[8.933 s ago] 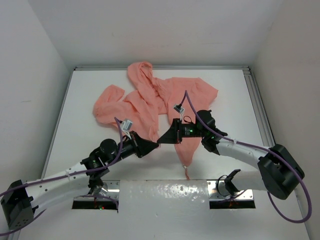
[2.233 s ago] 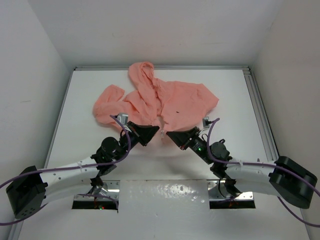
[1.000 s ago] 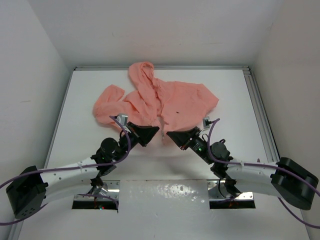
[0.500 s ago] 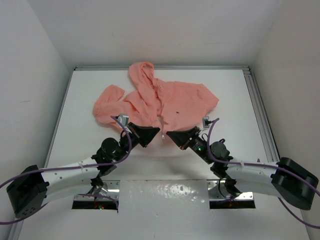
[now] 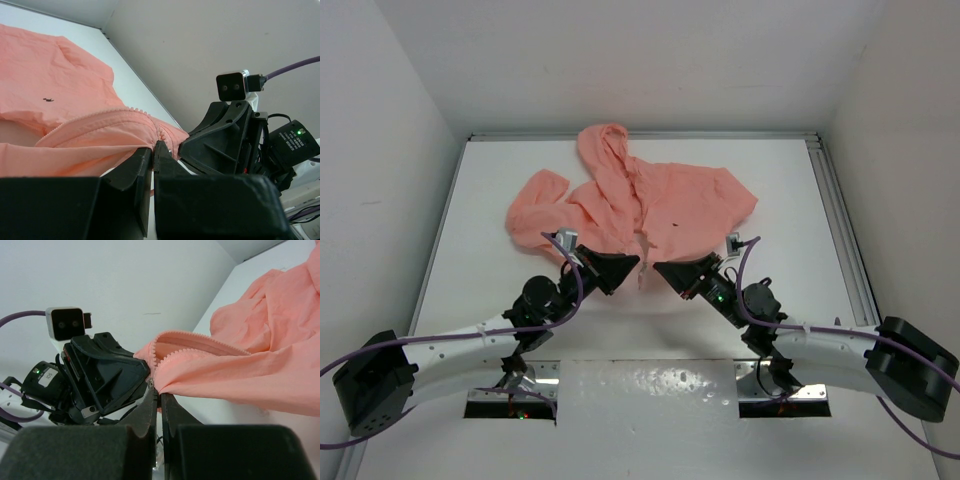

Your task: Zip up the jacket

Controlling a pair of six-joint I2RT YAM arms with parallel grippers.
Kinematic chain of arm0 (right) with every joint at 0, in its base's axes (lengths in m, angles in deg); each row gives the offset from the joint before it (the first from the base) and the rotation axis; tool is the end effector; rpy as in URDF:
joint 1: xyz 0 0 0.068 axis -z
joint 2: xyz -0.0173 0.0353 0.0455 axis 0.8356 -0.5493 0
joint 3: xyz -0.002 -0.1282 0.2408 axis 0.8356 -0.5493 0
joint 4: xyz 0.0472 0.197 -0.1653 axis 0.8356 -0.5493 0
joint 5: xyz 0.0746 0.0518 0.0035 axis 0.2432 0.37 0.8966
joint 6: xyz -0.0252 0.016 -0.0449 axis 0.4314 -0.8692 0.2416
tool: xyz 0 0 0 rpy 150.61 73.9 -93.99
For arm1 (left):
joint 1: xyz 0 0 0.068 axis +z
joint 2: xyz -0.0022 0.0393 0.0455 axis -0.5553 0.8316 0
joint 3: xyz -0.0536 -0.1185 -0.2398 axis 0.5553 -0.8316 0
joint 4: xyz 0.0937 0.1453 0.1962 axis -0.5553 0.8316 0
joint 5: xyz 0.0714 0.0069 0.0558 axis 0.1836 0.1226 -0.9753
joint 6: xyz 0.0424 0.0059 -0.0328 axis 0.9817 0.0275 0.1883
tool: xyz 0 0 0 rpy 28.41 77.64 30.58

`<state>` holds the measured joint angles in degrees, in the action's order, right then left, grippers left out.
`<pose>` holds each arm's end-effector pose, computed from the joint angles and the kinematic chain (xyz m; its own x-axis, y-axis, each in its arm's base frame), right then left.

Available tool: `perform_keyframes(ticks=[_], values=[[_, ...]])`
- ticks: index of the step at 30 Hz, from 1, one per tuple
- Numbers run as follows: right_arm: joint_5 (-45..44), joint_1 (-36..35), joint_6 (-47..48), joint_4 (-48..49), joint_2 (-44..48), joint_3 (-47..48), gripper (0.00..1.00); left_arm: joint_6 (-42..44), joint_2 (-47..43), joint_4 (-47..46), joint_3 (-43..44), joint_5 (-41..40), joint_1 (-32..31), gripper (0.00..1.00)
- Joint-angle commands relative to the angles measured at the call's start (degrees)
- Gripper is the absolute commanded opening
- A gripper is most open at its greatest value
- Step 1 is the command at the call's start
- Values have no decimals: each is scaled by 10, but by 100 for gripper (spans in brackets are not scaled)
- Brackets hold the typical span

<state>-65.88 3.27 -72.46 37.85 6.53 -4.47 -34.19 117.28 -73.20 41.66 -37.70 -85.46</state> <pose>0.1163 0.1473 0.2078 -0.5221 0.7028 -0.4833 -0.4912 0.2155 0.8440 0.1235 -0.1503 0.2362 -0.3186 -0.5163 -0.7949 0.6492 0.4922 -0.5799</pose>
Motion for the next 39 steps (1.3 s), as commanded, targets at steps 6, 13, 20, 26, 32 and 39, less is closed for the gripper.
perform_keyframes(ticks=[6,13,20,26,32,39], values=[[-11,-4,10,27,0,22,0,-4,4,-49,-7,27,3,0],[-16,-3,14,40,-9,29,0,-14,5,-49,-11,44,3,0],[-20,-3,14,56,-23,34,0,-34,-7,-36,-18,41,3,0],[-13,-3,-1,81,-28,24,0,-60,-42,10,-17,46,3,0],[11,-2,-17,87,-28,35,0,-133,-48,9,-30,60,3,0],[23,-3,-18,104,-12,23,0,-179,-81,68,-13,104,3,0]])
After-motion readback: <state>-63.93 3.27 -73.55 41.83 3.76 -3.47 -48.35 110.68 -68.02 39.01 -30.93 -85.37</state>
